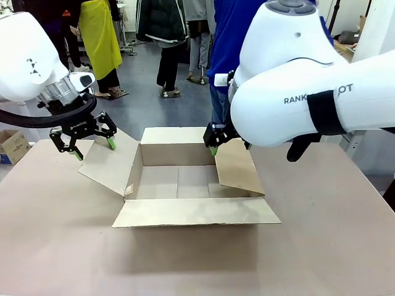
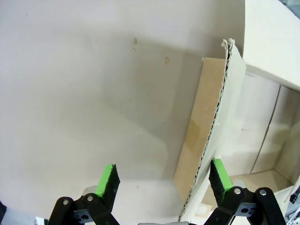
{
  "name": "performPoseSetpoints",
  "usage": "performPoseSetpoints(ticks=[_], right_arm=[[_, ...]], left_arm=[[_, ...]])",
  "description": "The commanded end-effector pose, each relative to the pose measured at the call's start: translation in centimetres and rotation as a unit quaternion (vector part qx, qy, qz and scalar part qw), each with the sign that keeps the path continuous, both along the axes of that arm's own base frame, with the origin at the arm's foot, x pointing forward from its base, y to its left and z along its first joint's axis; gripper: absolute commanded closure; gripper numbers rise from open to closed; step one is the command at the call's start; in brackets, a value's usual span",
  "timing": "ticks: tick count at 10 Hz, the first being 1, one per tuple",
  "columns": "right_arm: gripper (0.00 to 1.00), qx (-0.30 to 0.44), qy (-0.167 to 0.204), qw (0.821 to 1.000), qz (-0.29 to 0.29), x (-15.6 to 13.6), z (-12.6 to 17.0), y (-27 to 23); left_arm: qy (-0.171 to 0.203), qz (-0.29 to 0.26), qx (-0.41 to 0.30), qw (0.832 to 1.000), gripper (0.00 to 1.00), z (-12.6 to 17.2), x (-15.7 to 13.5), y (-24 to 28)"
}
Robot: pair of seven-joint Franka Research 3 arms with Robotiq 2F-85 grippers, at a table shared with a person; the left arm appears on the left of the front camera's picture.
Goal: Pack the gift set into the box.
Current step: Place both hands on the side flaps of the Package Box and spread them outward.
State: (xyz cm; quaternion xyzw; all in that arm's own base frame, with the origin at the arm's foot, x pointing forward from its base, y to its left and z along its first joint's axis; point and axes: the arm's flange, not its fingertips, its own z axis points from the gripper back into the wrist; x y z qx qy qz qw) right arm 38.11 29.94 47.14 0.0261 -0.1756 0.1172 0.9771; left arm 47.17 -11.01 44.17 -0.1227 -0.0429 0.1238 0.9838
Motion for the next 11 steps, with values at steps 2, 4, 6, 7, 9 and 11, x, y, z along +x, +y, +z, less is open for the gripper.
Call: performPoseSetpoints(ticks=[2, 4, 6, 7, 9, 11], right_arm=[[0.00, -0.103, 0.004, 0.993, 0.052, 2.1, -2.3, 6.5], [0.00, -0.145, 0.031, 0.989, 0.016, 3.3, -4.3, 8.0], [0.00, -0.177, 0.060, 0.982, -0.040, 3.1, -6.3, 8.2], [0.00, -0.138, 0.066, 0.986, -0.060, 3.2, -6.4, 7.6], [0.00, -0.092, 0.073, 0.988, -0.098, 3.7, -6.1, 6.5], [0.00, -0.133, 0.058, 0.984, -0.106, 4.2, -6.7, 6.7]], left_arm=[[-0.003, 0.007, 0.009, 1.000, 0.00, 0.2, -0.1, 0.1], [-0.003, 0.007, 0.009, 1.000, 0.00, 0.2, -0.1, 0.1], [-0.003, 0.007, 0.009, 1.000, 0.00, 0.2, -0.1, 0.1], [-0.003, 0.007, 0.009, 1.000, 0.00, 0.2, -0.1, 0.1], [-0.003, 0.007, 0.009, 1.000, 0.00, 0.2, -0.1, 0.1], [-0.003, 0.007, 0.009, 1.000, 0.00, 0.2, -0.1, 0.1]])
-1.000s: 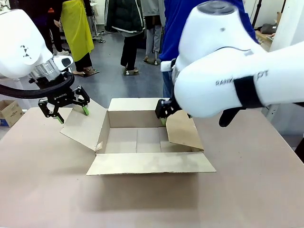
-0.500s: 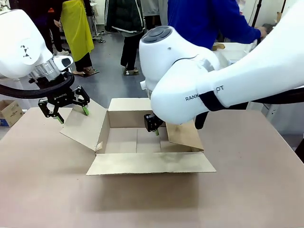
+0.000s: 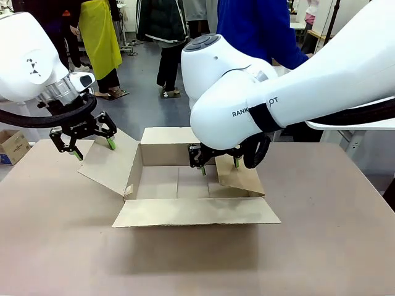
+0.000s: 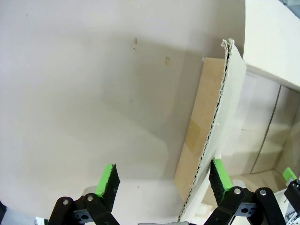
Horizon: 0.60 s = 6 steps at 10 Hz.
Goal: Pack the gift set into the box.
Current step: Place both hands on the side flaps of the Package Box and spread them outward.
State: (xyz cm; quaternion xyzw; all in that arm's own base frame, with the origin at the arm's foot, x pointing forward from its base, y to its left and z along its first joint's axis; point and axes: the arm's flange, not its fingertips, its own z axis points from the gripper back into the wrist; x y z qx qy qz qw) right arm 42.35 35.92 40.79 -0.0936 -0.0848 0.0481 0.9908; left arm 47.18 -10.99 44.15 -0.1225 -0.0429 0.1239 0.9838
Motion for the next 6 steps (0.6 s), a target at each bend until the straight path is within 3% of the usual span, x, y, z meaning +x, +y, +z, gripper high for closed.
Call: performPoseSetpoints(ticks=[1, 6], right_arm=[[0.00, -0.035, -0.036, 0.998, -0.028, 0.08, -0.58, 0.82], [0.00, -0.064, -0.044, 0.996, -0.044, 0.21, -0.51, 0.71]], left_arm=[[-0.003, 0.007, 0.009, 1.000, 0.00, 0.22, -0.06, 0.04], [-0.003, 0.007, 0.009, 1.000, 0.00, 0.22, -0.06, 0.04]])
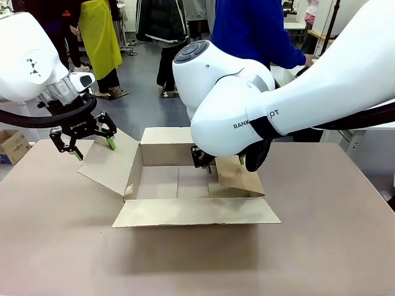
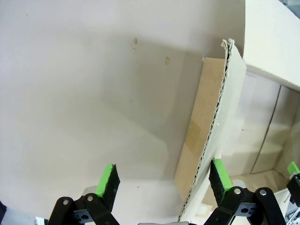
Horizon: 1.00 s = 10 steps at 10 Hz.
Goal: Pack the gift set into the box.
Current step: Place both hands on the side flaps of the Package Box and spread them outward.
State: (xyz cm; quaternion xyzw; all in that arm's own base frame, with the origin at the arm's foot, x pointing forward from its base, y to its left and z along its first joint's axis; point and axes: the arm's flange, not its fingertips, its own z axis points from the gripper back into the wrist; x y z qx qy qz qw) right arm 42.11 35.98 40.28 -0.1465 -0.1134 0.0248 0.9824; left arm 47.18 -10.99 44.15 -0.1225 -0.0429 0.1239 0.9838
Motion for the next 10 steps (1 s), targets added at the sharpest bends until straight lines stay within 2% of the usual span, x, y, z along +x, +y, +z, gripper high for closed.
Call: performPoseSetpoints(ticks=[1, 3, 6, 9, 10], right_arm=[[0.00, -0.015, -0.011, 1.000, -0.020, 0.5, 0.0, 0.6], [0.00, -0.020, -0.021, 0.999, -0.031, 0.1, 1.1, -0.5], [0.00, -0.029, -0.051, 0.995, -0.079, -0.9, 4.5, -4.9], [0.00, 0.001, -0.062, 0.990, -0.126, -1.4, 6.5, -9.7], [0.00, 0.017, -0.059, 0.988, -0.142, -1.4, 6.3, -11.6]], left_arm=[[-0.003, 0.007, 0.009, 1.000, 0.00, 0.2, -0.1, 0.0], [-0.003, 0.007, 0.009, 1.000, 0.00, 0.2, -0.1, 0.0], [-0.003, 0.007, 0.009, 1.000, 0.00, 0.2, -0.1, 0.0], [-0.003, 0.007, 0.009, 1.000, 0.00, 0.2, -0.1, 0.0], [-0.003, 0.007, 0.009, 1.000, 0.00, 0.2, -0.1, 0.0]])
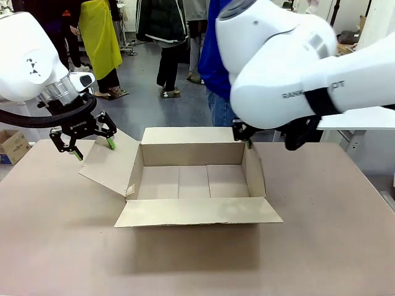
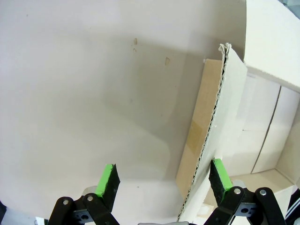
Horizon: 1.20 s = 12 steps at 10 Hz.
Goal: Pack the gift set into the box.
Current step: Place both hands on the side flaps of the Package Box and spread them outward.
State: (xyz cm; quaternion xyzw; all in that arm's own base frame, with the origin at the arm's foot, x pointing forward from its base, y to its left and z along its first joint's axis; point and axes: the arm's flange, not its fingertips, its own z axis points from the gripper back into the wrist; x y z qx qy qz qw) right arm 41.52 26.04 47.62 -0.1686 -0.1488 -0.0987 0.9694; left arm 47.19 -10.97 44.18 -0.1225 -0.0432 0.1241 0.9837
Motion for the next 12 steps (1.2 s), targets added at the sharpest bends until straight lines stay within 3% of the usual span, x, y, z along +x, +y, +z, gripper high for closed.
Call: performPoseSetpoints(ticks=[1, 4, 5, 6, 12], right_arm=[[0.00, 0.043, -0.003, 0.998, -0.040, -0.7, -2.0, -3.7], [0.00, 0.129, -0.027, 0.989, -0.073, -2.1, -5.6, -9.4], [0.00, 0.166, -0.006, 0.985, -0.049, -2.2, -7.1, -9.7], [0.00, 0.088, -0.006, 0.993, -0.077, -0.6, -4.3, -7.7], [0.00, 0.088, -0.006, 0.993, -0.077, -0.6, -4.3, -7.7]], left_arm=[[-0.003, 0.007, 0.009, 1.000, 0.00, 0.2, -0.1, 0.0], [-0.003, 0.007, 0.009, 1.000, 0.00, 0.2, -0.1, 0.0], [-0.003, 0.007, 0.009, 1.000, 0.00, 0.2, -0.1, 0.0], [-0.003, 0.007, 0.009, 1.000, 0.00, 0.2, -0.1, 0.0], [-0.003, 0.007, 0.009, 1.000, 0.00, 0.2, -0.1, 0.0]])
